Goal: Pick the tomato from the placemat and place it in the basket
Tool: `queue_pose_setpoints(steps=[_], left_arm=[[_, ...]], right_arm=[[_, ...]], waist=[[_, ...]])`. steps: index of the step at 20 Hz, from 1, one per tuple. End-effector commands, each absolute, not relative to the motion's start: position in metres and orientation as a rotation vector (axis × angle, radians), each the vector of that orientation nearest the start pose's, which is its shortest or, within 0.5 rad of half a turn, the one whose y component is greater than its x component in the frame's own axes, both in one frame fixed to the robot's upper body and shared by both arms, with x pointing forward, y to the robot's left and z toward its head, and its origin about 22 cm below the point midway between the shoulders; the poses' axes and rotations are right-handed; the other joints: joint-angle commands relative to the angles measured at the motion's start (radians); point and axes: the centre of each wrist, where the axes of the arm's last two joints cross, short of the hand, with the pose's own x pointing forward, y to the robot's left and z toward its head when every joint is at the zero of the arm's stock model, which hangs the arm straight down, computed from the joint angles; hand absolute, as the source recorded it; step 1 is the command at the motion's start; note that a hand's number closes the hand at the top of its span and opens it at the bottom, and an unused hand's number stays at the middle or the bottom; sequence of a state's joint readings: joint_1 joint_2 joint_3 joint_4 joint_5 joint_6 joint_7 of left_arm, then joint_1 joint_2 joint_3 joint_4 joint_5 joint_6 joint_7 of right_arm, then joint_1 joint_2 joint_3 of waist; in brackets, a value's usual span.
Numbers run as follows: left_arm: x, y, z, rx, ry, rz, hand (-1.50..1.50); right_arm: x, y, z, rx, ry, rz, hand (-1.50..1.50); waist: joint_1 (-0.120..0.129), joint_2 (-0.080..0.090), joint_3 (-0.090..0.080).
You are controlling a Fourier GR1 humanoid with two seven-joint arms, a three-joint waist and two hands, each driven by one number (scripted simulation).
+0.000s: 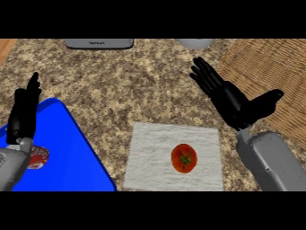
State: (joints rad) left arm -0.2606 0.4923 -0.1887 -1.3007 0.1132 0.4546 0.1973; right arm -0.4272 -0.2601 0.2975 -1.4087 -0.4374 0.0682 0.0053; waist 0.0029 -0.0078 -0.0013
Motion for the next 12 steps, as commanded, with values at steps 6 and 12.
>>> queue_pose_setpoints(steps=[6, 12], left_arm=[[0.283, 0.258, 0.043, 0.301, -1.631, 0.077, 0.00], [0.270, 0.231, 0.032, 0.141, -1.637, 0.098, 0.00]], right_arm=[[0.266, -0.227, 0.068, 0.001, -1.998, 0.054, 1.50], [0.201, -0.119, 0.025, -0.107, -2.085, 0.244, -1.50]], waist=[[-0.093, -0.043, -0.003], [-0.049, -0.017, -0.004]])
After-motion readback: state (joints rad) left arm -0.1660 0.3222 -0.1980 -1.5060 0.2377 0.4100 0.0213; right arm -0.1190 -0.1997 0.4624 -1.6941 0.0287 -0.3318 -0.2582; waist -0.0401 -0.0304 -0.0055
